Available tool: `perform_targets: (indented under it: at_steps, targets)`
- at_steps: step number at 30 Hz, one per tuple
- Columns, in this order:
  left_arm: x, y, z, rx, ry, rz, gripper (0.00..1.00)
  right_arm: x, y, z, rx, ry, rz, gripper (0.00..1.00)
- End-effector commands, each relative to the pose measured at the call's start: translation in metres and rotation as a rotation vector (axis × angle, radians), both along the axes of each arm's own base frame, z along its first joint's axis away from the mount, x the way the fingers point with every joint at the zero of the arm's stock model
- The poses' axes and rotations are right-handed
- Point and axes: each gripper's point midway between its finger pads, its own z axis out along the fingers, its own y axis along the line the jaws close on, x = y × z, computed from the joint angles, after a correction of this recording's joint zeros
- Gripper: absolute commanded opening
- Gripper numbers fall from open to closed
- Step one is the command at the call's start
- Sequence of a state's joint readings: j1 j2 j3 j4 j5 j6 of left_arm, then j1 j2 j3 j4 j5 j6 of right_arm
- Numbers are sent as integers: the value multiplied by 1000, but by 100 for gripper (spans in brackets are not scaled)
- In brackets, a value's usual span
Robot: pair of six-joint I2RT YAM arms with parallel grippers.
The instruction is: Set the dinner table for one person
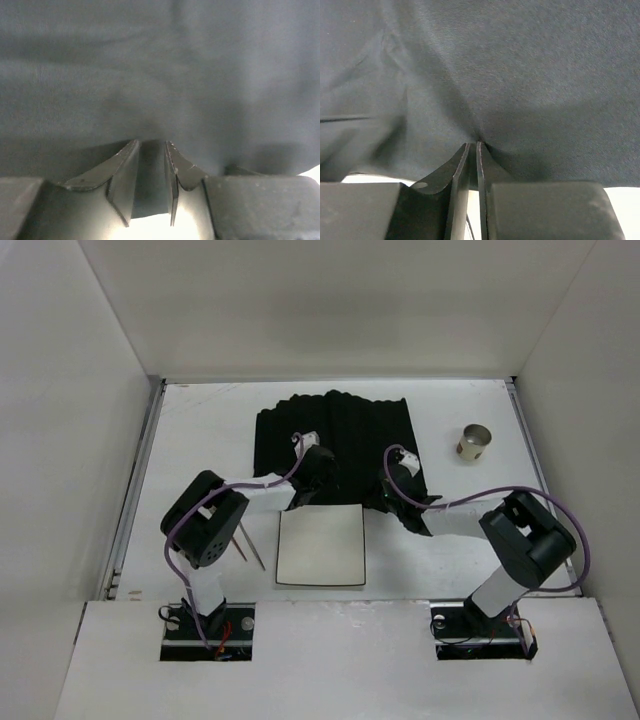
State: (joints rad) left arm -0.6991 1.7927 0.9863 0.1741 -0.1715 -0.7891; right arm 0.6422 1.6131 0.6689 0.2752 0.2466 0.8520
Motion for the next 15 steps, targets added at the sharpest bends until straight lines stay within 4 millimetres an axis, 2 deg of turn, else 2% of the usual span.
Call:
perform_targets:
  at_steps: [1, 6, 8, 12, 15]
  targets:
    - [-5, 0, -13, 15, 53, -16, 24, 0, 2, 7, 49, -33, -12, 16]
    - [-24, 15, -32, 43, 82, -11, 24, -16, -10, -7, 50, -3, -49, 16]
    - [-33, 18, -38, 49, 92, -14, 24, -20, -11, -5, 64, -6, -50, 16]
    - [-43, 25, -37, 44, 83, -3, 24, -24, -13, 19, 99, -56, -43, 17]
    - [-43, 29, -18, 23, 39, 12, 23, -22, -27, 46, 125, -111, -71, 18]
